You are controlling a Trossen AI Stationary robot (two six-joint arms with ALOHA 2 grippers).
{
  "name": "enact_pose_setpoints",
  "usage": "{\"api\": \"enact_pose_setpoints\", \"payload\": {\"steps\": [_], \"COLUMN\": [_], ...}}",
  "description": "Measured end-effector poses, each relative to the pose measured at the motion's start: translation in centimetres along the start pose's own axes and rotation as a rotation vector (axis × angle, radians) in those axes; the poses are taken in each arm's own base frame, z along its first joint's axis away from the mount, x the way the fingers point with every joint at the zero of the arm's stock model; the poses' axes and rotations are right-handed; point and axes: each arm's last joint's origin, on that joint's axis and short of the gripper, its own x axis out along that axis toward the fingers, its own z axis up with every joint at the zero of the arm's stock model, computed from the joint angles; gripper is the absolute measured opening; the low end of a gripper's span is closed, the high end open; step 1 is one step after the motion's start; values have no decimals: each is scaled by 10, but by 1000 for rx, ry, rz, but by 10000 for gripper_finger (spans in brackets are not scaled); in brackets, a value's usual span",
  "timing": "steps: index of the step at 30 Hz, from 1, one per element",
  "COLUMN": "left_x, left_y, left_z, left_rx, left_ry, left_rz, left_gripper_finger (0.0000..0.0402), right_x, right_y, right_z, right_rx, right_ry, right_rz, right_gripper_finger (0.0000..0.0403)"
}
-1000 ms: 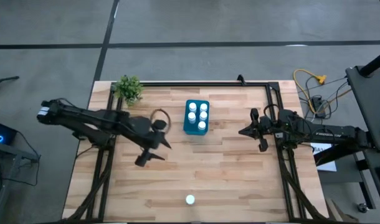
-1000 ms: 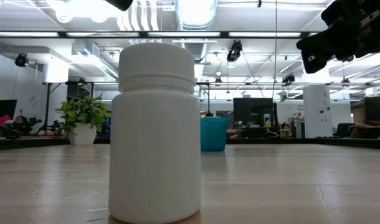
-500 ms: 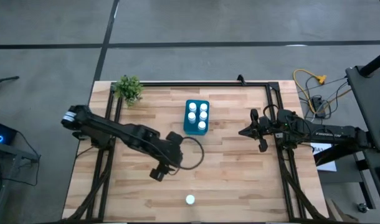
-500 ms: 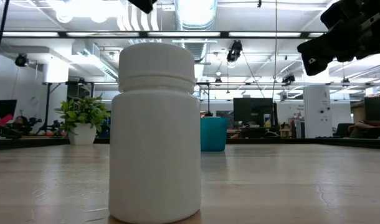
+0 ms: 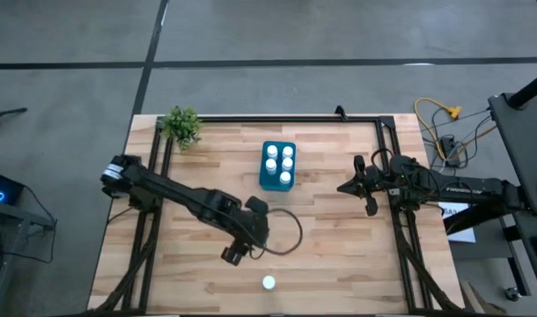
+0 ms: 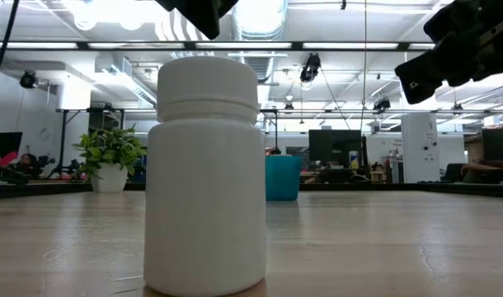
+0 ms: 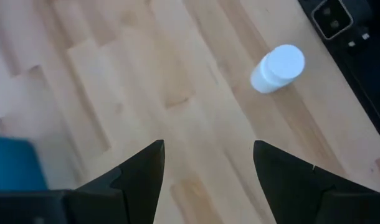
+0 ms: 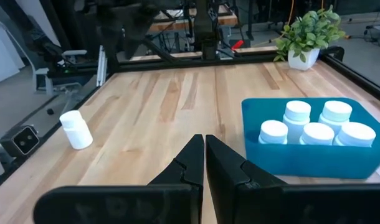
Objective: Pick and place pill bottles into a basket
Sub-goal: Put the white pill bottle into the blue bin
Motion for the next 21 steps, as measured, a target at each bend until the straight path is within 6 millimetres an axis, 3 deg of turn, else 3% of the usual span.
{"api": "enact_pose_setpoints", "payload": {"steps": [21], "left_x": [87], "left_y": [-49], "left_z": [50], "left_rx": [66], "left_ry": [67], "left_rz": [-164], "left_gripper_finger": [228], "right_x": [0], "right_y": [0], "right_z": [-1], "right_rx": [15], "right_ry": [9], "right_rz": [-5], "right_gripper_finger": [9]}}
